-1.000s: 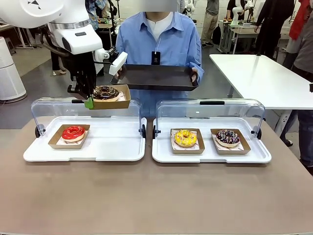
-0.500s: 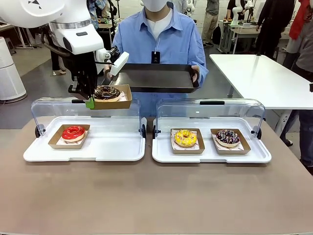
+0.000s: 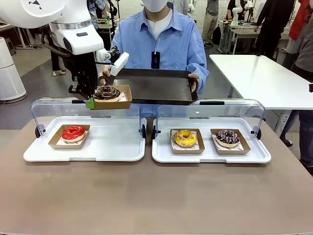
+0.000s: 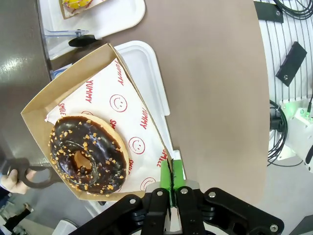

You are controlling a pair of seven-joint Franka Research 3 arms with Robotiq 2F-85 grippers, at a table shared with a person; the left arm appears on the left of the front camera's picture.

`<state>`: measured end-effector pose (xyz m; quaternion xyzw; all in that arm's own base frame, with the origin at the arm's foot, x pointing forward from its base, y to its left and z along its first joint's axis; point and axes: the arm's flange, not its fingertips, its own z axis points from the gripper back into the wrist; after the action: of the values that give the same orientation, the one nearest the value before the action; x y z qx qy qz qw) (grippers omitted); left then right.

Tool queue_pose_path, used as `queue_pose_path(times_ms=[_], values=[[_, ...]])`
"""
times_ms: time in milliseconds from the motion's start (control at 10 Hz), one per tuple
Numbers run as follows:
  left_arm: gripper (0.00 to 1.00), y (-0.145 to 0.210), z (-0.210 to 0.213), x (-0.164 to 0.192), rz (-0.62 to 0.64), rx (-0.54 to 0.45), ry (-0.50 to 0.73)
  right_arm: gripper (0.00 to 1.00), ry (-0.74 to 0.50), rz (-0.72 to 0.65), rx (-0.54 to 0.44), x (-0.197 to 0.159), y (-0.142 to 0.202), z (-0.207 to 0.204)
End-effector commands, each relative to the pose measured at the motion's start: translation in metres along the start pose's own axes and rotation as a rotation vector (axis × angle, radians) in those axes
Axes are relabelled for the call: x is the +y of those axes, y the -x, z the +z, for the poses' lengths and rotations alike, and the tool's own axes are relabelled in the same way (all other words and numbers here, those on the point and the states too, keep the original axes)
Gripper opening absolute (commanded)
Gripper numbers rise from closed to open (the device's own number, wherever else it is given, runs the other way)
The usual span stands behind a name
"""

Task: Provide the desired donut to the person.
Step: Place the picked Paper togo box onto the Handle tray extended by the person.

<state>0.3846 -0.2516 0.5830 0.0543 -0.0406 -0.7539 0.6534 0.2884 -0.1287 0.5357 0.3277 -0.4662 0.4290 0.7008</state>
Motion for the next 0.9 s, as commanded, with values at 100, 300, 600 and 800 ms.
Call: queue_pose_path(times_ms=[100,300,600,800], values=[[0.00,0.0019,0.0026,-0.0033,0.009,0.000,-0.001,1.00,-0.002,0.014,-0.030,-0.0028,-0.0026,0.0004],[0.00,0.0019,0.0026,-0.0033,0.009,0.000,-0.001,1.00,-0.002,0.014,-0.030,-0.0028,-0.0026,0.0004],[0.00,0.0019,0.0026,-0.0033,0.009,0.000,-0.001,1.00,-0.002,0.014,-0.030,-0.0028,-0.0026,0.0004],[0.00,0.0019,0.0026,-0.0033,0.009,0.000,-0.001,1.00,-0.002,0.014,-0.030,-0.0028,-0.0026,0.0004]])
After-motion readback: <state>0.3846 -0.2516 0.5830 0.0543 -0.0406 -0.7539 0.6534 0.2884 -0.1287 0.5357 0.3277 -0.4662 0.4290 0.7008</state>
